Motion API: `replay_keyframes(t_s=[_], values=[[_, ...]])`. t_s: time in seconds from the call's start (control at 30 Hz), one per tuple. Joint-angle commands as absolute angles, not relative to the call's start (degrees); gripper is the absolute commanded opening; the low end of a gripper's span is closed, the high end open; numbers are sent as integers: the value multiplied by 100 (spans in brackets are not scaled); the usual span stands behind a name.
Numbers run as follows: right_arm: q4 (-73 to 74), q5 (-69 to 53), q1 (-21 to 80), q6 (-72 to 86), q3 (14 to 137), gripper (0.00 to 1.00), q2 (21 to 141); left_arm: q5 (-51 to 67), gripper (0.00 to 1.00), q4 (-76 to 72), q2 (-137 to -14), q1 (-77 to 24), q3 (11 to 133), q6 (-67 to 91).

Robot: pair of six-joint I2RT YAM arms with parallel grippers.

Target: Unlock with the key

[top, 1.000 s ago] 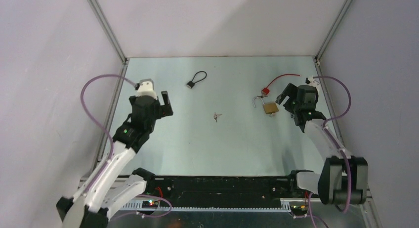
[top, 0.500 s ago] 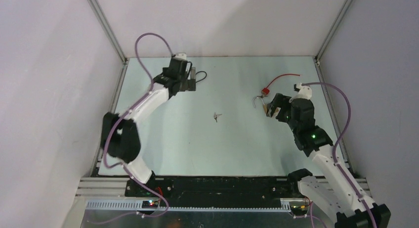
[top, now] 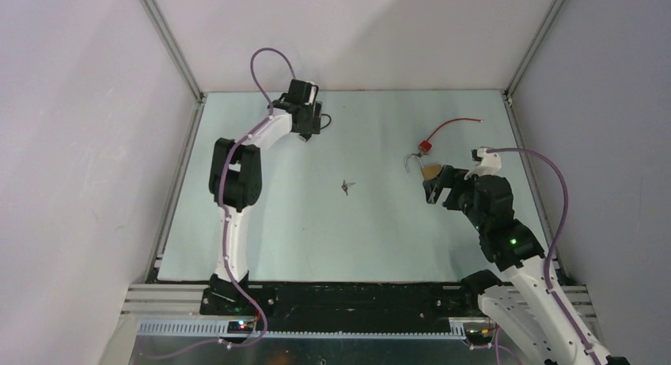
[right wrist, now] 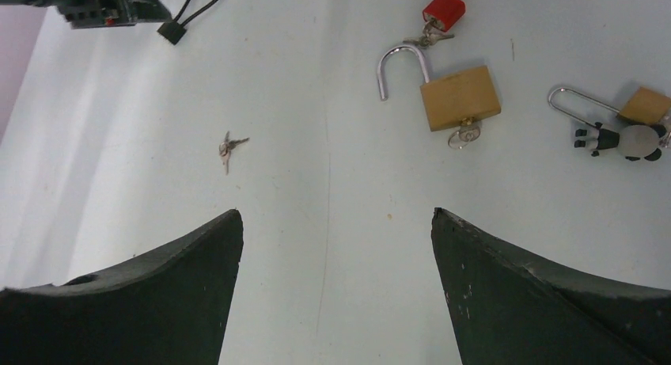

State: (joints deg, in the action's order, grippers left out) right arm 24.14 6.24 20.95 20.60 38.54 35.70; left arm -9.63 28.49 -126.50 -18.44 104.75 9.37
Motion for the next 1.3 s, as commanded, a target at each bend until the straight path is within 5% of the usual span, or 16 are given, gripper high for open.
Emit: replay_keyframes(t_s=[0.0,0.27,0.63,0.93,1.27], values=[[2509,464,2127,2150,3740,90,3241,-596,74,2916,-13121,-1697,11204,769],[2673,631,2119,2200,3727,91,2890,-148,70,3487,-13872,-1482,12321,1006],[2697,641,2092,2373,3727,91,2860,483,55,3740,-13955,-1489,12085,1689],[2669,591,2083,2416,3718,91,2873,-326,44,3748,-13507,-1635,11284,2100],[2621,464,2074,2414,3683,91,2878,-835,9,3748,-12817,-1819,10363,2741]])
